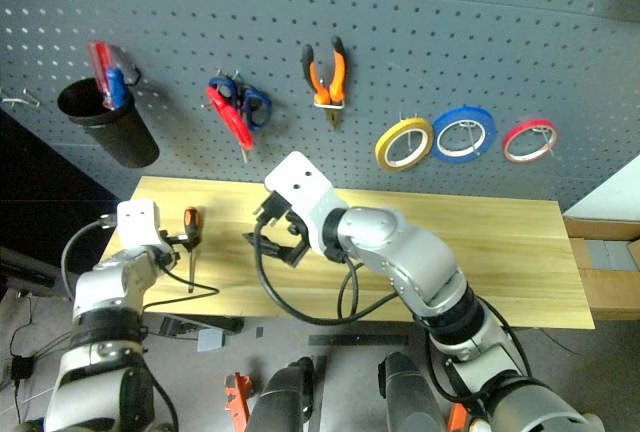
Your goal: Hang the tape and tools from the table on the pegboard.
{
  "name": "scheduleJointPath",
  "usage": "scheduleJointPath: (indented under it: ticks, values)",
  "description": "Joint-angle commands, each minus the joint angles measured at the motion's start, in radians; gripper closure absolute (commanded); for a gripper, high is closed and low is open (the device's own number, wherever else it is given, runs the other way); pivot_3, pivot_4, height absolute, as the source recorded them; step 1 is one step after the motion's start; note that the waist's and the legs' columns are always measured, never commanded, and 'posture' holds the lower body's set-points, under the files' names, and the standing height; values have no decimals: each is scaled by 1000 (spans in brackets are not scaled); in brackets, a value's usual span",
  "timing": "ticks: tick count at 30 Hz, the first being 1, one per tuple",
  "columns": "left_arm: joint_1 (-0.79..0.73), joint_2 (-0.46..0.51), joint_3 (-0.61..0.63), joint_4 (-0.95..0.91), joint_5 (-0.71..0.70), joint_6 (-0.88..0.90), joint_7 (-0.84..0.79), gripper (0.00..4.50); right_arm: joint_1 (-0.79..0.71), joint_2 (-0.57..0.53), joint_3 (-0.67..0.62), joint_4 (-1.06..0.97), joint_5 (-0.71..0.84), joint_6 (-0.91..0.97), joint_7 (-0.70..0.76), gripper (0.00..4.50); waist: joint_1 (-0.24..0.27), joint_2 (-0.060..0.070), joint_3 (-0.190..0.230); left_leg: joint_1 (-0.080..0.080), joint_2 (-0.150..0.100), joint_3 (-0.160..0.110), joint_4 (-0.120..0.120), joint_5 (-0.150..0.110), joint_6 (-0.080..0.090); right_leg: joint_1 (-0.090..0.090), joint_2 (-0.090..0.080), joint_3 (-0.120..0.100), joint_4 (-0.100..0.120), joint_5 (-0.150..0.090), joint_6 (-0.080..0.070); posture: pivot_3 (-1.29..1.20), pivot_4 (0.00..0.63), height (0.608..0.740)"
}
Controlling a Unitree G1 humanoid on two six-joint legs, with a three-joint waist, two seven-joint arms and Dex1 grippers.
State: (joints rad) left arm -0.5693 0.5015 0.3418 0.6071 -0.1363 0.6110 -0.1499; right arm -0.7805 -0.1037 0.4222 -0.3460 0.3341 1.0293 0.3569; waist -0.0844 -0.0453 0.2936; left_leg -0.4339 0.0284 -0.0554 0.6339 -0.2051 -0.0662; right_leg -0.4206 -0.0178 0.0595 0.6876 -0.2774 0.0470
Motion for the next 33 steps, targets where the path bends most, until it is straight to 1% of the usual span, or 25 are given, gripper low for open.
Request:
scheduleJointPath:
  ticks: [1,5,8,9,11,12,14,15,19,21,23,26,31,33]
  values:
    - [-57,11,-25,96,8,-36,-23,158,-31,23,1,-7,-6,-28,14,0,-1,0,0,0,0,0,0,0,0,0,0,0,0,0,0,-120,323,740]
    - [-109,14,-45,206,15,-69,-22,158,-43,35,0,0,-9,-29,23,0,-2,0,4,0,1,0,-1,0,0,-1,0,0,-1,0,0,-127,336,740]
    - [-121,17,-43,241,9,-80,-8,158,-47,35,0,-1,-10,-27,29,0,-3,0,6,0,1,1,-1,0,0,-1,0,0,-1,0,0,-129,346,740]
    - [-122,16,-40,244,7,-83,0,319,-49,35,-1,-1,-10,-26,30,0,-3,0,6,0,1,1,-1,0,0,-1,0,0,-1,0,0,-129,347,740]
    - [-119,15,-28,247,0,-85,19,700,-54,34,0,1,-15,-32,32,0,-3,1,7,0,1,1,-1,0,0,-1,0,0,-1,0,0,-129,348,740]
    - [-116,16,-22,246,-3,-84,29,1060,-57,32,1,2,-20,-36,33,0,-3,1,7,0,1,1,-1,0,0,-1,0,0,-1,0,0,-129,347,740]
    - [-108,17,-9,241,-11,-81,45,1602,-61,31,2,3,-27,-43,34,0,-3,1,7,0,1,1,-1,0,0,-1,0,0,-1,0,0,-129,345,740]
    - [-103,17,2,237,-17,-77,56,2033,-63,30,4,3,-33,-47,36,0,-4,1,7,0,1,1,-1,0,0,-1,0,0,-1,0,0,-129,342,740]
    - [-74,14,30,208,-38,-54,80,3263,-71,26,10,5,-54,-61,47,0,-4,1,7,0,1,1,-2,0,0,-1,0,0,-1,0,0,-129,338,740]
    - [-55,9,36,185,-43,-43,83,3965,-74,23,14,5,-62,-69,51,0,-4,1,7,0,1,1,-2,0,0,-1,0,0,-1,0,0,-129,334,740]
    - [-39,5,37,160,-49,-34,86,4018,-75,20,17,6,-71,-75,54,0,-4,1,7,0,1,1,-2,0,0,-1,0,0,-1,0,0,-130,333,740]
    - [14,-11,42,54,-61,-67,85,4018,-76,16,14,6,-83,-82,58,0,-5,1,7,0,1,1,-2,0,0,-1,0,0,-2,0,0,-131,331,740]
    - [195,-21,1,-240,-15,-234,72,4018,-64,5,-3,-8,-88,-93,67,0,-5,1,7,0,4,1,-5,0,0,-1,-4,1,-5,0,0,-140,315,740]
    - [305,-35,10,-399,1,-307,84,4018,-58,-3,-25,-28,-74,-97,77,0,-5,1,7,0,4,1,-5,0,-1,-2,-4,1,-6,0,0,-137,310,740]
